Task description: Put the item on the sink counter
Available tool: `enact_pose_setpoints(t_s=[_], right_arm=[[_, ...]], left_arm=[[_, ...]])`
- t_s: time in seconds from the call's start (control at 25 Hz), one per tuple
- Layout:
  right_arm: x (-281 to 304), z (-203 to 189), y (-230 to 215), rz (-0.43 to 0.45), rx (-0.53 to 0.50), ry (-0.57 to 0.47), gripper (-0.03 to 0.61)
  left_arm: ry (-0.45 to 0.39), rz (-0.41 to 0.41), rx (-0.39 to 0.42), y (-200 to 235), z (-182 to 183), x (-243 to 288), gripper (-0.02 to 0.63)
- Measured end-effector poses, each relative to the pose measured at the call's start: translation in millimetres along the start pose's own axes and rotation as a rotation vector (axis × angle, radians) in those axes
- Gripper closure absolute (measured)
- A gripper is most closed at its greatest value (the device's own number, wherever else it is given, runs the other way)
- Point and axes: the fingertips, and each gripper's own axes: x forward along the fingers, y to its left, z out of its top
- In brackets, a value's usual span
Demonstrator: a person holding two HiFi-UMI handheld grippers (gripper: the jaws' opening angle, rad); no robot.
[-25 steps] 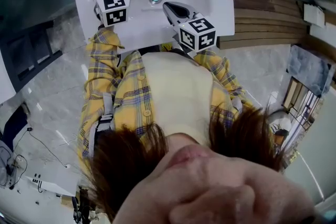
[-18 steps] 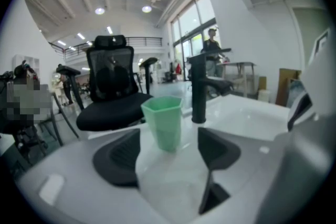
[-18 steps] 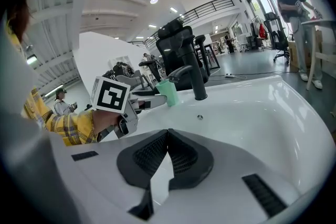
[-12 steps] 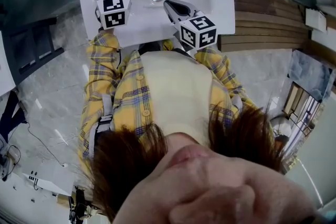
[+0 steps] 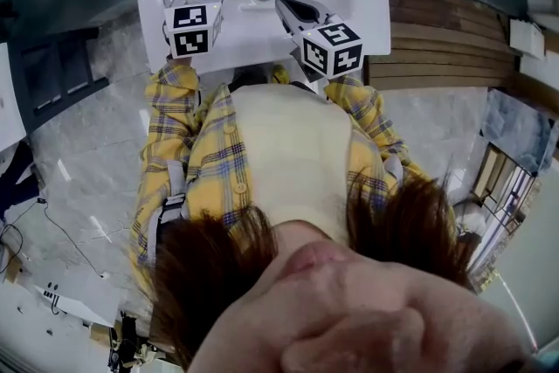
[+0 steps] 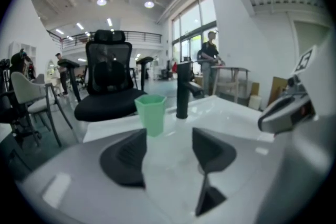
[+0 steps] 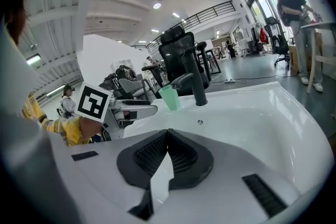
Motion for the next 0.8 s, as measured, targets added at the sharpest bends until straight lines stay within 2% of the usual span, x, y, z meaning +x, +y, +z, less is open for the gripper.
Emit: enact_pose_setpoints(t_s=[0.2,0.48,0.8], right_arm=[[-2.8,2.4,-3.1,-0.004,-0.004,-0.014,0.565],[-9.3,5.3,-6.4,-0.005,-0.013,-0.026,0.565],[-9.9,7.9,-5.7,0.008,-0.017,-0.033,0.565]], left_arm=[[-0.015,-0.015,-0.026,-9.5,2.6,-13.0,0.373],[-0.042,-0.048,-0.127,-22.2,7.8,-31.7,0.42],[-0.069,-0.066,-0.172,-34.0,14.5,-55.4,0.458]])
